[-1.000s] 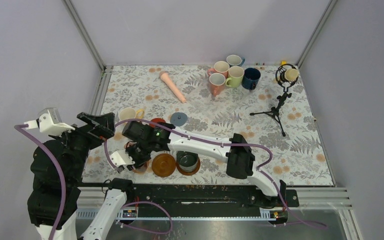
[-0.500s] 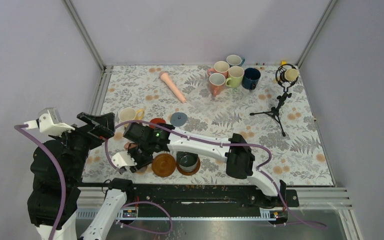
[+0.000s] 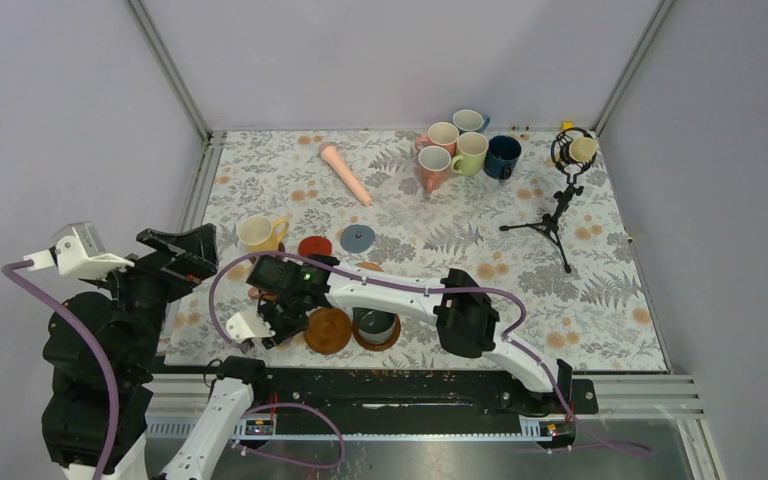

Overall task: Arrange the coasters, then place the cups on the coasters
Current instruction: Place the cup on the coaster.

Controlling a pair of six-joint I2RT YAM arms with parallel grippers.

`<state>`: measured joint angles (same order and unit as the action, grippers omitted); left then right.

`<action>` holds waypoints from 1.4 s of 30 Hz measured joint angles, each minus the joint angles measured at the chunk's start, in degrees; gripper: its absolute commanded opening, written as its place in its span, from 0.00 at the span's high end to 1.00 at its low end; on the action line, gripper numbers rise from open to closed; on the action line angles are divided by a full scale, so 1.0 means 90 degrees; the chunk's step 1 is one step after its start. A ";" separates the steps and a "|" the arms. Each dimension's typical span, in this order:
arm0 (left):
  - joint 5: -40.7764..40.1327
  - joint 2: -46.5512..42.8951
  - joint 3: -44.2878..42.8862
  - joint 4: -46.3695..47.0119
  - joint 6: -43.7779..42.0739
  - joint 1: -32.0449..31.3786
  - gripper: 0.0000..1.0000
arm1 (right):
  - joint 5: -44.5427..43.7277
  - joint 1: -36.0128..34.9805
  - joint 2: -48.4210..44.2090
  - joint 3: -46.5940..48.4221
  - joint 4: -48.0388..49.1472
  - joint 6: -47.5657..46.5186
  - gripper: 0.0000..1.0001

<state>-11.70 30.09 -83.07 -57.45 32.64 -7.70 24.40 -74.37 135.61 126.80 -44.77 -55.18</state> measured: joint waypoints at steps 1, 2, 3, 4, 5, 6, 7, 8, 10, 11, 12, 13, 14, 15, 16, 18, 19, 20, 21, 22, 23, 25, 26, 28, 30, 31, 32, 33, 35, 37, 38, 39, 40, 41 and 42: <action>-0.0036 0.0000 -0.0039 0.0007 -0.0007 -0.0015 0.01 | -0.0002 0.0000 0.0002 -0.0002 0.0000 0.0000 0.78; -0.0063 0.0000 -0.0056 0.0012 -0.0010 -0.0019 0.01 | -0.0005 0.0000 0.0005 0.0000 0.0000 0.0000 0.83; -0.0090 0.0000 -0.0056 0.0010 -0.0010 -0.0019 0.01 | 0.0000 0.0000 0.0005 0.0002 -0.0010 0.0005 0.85; -0.0104 0.0000 -0.0056 0.0000 -0.0012 -0.0022 0.01 | -0.0005 0.0000 0.0005 0.0015 -0.0010 -0.0002 0.86; -0.0114 0.0000 -0.0053 -0.0002 -0.0015 -0.0027 0.01 | -0.0019 0.0000 0.0012 0.0039 -0.0017 0.0005 0.87; -0.0119 0.0000 -0.0053 -0.0002 -0.0017 -0.0027 0.01 | -0.0022 0.0000 0.0022 0.0058 -0.0032 0.0012 0.87; -0.0126 0.0000 -0.0053 0.0000 -0.0019 -0.0032 0.01 | -0.0034 0.0000 0.0024 0.0073 -0.0036 0.0007 0.88; -0.0134 0.0000 -0.0053 0.0000 -0.0022 -0.0032 0.01 | -0.0034 -0.0002 0.0024 0.0080 -0.0041 0.0002 0.89; -0.0136 0.0000 -0.0051 0.0000 -0.0024 -0.0032 0.01 | -0.0029 -0.0012 0.0024 0.0114 -0.0078 -0.0007 0.89; -0.0136 0.0000 -0.0051 0.0000 -0.0024 -0.0032 0.01 | -0.0029 -0.0017 0.0024 0.0126 -0.0083 -0.0010 0.89; -0.0136 0.0000 -0.0051 0.0000 -0.0024 -0.0032 0.01 | -0.0029 -0.0022 0.0024 0.0141 -0.0085 -0.0012 0.89; -0.0136 0.0000 -0.0051 0.0002 -0.0024 -0.0032 0.01 | -0.0029 -0.0027 0.0024 0.0146 -0.0085 -0.0017 0.89; -0.0136 0.0000 -0.0044 0.0005 -0.0024 -0.0032 0.01 | -0.0029 -0.0032 0.0024 0.0163 -0.0087 -0.0022 0.89; -0.0136 0.0000 -0.0036 0.0005 -0.0027 -0.0032 0.01 | -0.0032 -0.0036 0.0024 0.0177 -0.0087 -0.0029 0.89; -0.0136 0.0000 -0.0027 0.0005 -0.0027 -0.0032 0.01 | -0.0032 -0.0044 0.0024 0.0180 -0.0085 -0.0034 0.89; -0.0136 0.0000 0.0000 0.0005 -0.0027 -0.0032 0.01 | -0.0036 -0.0051 0.0024 0.0187 -0.0085 -0.0039 0.89; -0.0136 0.0000 0.0012 0.0007 -0.0029 -0.0032 0.01 | -0.0036 -0.0053 0.0029 0.0187 -0.0087 -0.0044 0.89; -0.0136 0.0000 0.0027 0.0002 -0.0029 -0.0032 0.01 | -0.0036 -0.0053 0.0034 0.0187 -0.0085 -0.0053 0.89; -0.0136 0.0000 0.0027 0.0000 -0.0029 -0.0034 0.01 | -0.0036 -0.0053 0.0041 0.0189 -0.0085 -0.0058 0.89; -0.0136 0.0000 0.0027 0.0005 -0.0029 -0.0036 0.01 | -0.0039 -0.0053 0.0049 0.0189 -0.0085 -0.0061 0.89; -0.0136 0.0000 0.0027 0.0002 -0.0029 -0.0036 0.01 | -0.0046 -0.0053 0.0066 0.0202 -0.0090 -0.0061 0.89; -0.0136 0.0000 0.0027 0.0005 -0.0029 -0.0039 0.01 | -0.0068 -0.0056 0.0131 0.0265 -0.0092 -0.0061 0.89; -0.0136 0.0000 0.0027 0.0005 -0.0029 -0.0044 0.01 | -0.0097 -0.0056 0.0187 0.0316 -0.0083 -0.0066 0.89; -0.0136 0.0000 0.0027 0.0005 -0.0029 -0.0044 0.01 | -0.0100 -0.0056 0.0272 0.0389 -0.0083 -0.0073 0.89; -0.0136 0.0000 0.0027 0.0005 -0.0032 -0.0044 0.01 | -0.0107 -0.0061 0.0301 0.0427 -0.0068 -0.0083 0.89; -0.0136 0.0000 0.0027 0.0005 -0.0029 -0.0044 0.01 | -0.0109 -0.0061 0.0316 0.0457 -0.0068 -0.0083 0.89; -0.0136 0.0000 0.0029 0.0005 -0.0029 -0.0044 0.01 | -0.0109 -0.0061 0.0340 0.0493 -0.0063 -0.0083 0.89; -0.0136 0.0000 0.0034 0.0007 -0.0029 -0.0044 0.01 | -0.0109 -0.0061 0.0352 0.0505 -0.0061 -0.0083 0.88; -0.0138 0.0000 0.0044 0.0005 -0.0029 -0.0049 0.01 | -0.0112 -0.0061 0.0357 0.0510 -0.0061 -0.0083 0.84; -0.0138 0.0000 0.0068 0.0005 -0.0029 -0.0049 0.01 | -0.0114 -0.0061 0.0357 0.0510 -0.0061 -0.0083 0.80; -0.0138 0.0000 0.0078 0.0007 -0.0029 -0.0049 0.01 | -0.0119 -0.0063 0.0357 0.0510 -0.0061 -0.0085 0.79; -0.0136 0.0000 0.0083 0.0002 -0.0029 -0.0049 0.01 | -0.0138 -0.0063 0.0357 0.0510 -0.0049 -0.0090 0.78; -0.0136 0.0000 0.0083 0.0002 -0.0029 -0.0049 0.01 | -0.0148 -0.0063 0.0357 0.0510 -0.0029 -0.0100 0.78; -0.0136 0.0000 0.0083 0.0007 -0.0029 -0.0053 0.01 | -0.0158 -0.0063 0.0355 0.0510 -0.0002 -0.0107 0.78; -0.0136 0.0000 0.0083 0.0007 -0.0029 -0.0053 0.01 | -0.0160 -0.0063 0.0357 0.0510 0.0012 -0.0107 0.78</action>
<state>-12.93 30.09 -82.32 -57.39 32.38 -8.19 22.96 -74.94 138.82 131.39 -44.66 -56.14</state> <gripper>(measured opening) 0.985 0.216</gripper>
